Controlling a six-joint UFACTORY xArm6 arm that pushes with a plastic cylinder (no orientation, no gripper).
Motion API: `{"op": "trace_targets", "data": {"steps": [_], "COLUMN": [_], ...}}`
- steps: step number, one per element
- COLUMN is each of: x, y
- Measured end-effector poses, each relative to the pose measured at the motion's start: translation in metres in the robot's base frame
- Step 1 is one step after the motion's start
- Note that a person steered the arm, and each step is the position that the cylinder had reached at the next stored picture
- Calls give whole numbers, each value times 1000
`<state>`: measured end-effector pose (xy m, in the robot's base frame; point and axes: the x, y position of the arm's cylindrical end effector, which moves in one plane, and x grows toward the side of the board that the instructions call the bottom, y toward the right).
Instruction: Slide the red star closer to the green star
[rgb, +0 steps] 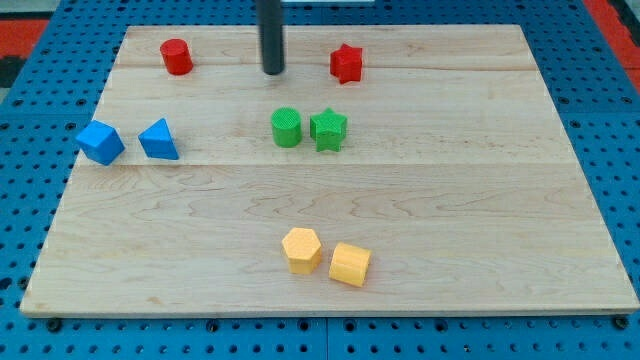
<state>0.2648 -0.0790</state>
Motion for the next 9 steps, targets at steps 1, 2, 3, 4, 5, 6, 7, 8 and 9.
{"op": "trace_targets", "data": {"steps": [1, 2, 3, 4, 5, 6, 7, 8, 9], "x": [-67, -52, -16, -17, -33, 44, 77, 22, 24], "y": [79, 143, 115, 108, 117, 135, 101, 116, 76]}}
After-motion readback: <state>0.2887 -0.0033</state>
